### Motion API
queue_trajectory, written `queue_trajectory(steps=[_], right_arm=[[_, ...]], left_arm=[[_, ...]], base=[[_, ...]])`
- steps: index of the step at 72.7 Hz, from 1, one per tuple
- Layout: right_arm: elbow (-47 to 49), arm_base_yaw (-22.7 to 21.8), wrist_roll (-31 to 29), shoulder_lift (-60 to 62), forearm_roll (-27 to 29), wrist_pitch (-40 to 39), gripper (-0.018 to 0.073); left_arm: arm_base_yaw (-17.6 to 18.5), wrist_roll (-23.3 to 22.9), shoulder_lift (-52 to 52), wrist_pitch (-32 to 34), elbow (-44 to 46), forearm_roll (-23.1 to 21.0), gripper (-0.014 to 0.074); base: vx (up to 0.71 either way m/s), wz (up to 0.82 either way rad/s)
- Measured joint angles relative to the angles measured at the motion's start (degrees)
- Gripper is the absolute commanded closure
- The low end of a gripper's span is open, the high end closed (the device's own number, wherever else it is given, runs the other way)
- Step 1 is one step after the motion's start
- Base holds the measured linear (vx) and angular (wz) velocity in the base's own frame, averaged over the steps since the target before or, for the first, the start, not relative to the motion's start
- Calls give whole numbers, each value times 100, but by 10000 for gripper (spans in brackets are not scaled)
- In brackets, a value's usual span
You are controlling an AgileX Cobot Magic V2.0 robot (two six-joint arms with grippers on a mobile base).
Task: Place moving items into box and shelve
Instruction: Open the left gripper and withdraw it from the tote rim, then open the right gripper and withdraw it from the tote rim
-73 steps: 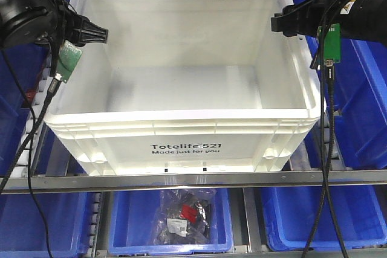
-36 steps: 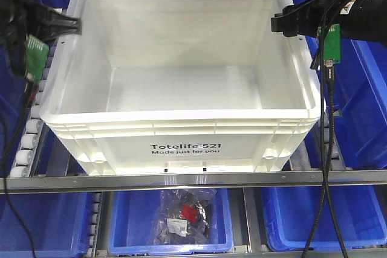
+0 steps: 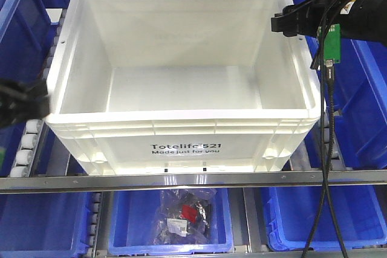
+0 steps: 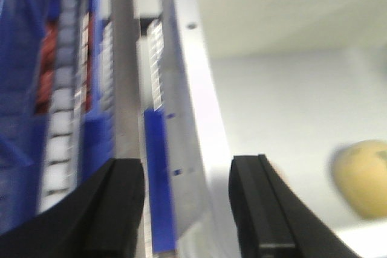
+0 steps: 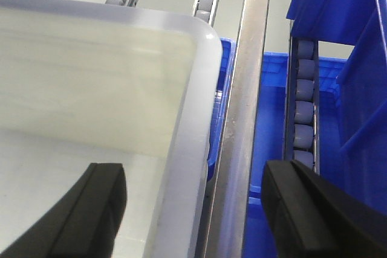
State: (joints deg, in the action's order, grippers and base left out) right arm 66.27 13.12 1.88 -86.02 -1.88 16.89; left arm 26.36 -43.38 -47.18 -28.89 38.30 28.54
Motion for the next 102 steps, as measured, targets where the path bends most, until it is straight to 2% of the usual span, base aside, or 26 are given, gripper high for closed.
queue_trajectory(steps=[18,26,32,35,41,47,48,53,55,61,65,69,83,94,102], right_arm=[[0,0,0,0,0,0,41],[0,0,0,0,0,0,41],[0,0,0,0,0,0,41],[0,0,0,0,0,0,41],[0,0,0,0,0,2,41],[0,0,0,0,0,7,41],[0,0,0,0,0,7,41],[0,0,0,0,0,9,41],[0,0,0,0,0,13,41],[0,0,0,0,0,20,41],[0,0,0,0,0,20,41],[0,0,0,0,0,20,41],[0,0,0,0,0,24,41],[0,0,0,0,0,27,41],[0,0,0,0,0,31,41]], left_arm=[[-474,0,1841,1844,-1758,-905,153],[-765,215,2493,2118,-2624,-1306,163],[-1047,631,2904,2127,-3128,-1544,200],[-1181,923,3087,2127,-3280,-1651,231],[-1445,1796,3318,2121,-3416,-2004,295],[-1639,3104,3438,2141,-3422,-2541,368],[-1657,3206,3452,2141,-3422,-2576,379],[-1715,4377,3545,2141,-3434,-2960,439],[-1722,4716,3598,2136,-3463,-3039,458],[-1722,5366,3879,2143,-3595,-3189,506],[-1728,5433,4145,2155,-3718,-3274,504],[-1771,5292,4383,2141,-3844,-3319,499],[-1887,4065,4755,1987,-3947,-3341,497],[-1893,3936,4755,2127,-3987,-3349,496],[-1920,3900,4755,1969,-3987,-3344,496]], base=[[0,0],[0,0],[0,0],[0,0],[0,0],[0,0],[0,0],[0,0],[0,0],[0,0],[0,0],[0,0],[0,0],[0,0],[0,0]])
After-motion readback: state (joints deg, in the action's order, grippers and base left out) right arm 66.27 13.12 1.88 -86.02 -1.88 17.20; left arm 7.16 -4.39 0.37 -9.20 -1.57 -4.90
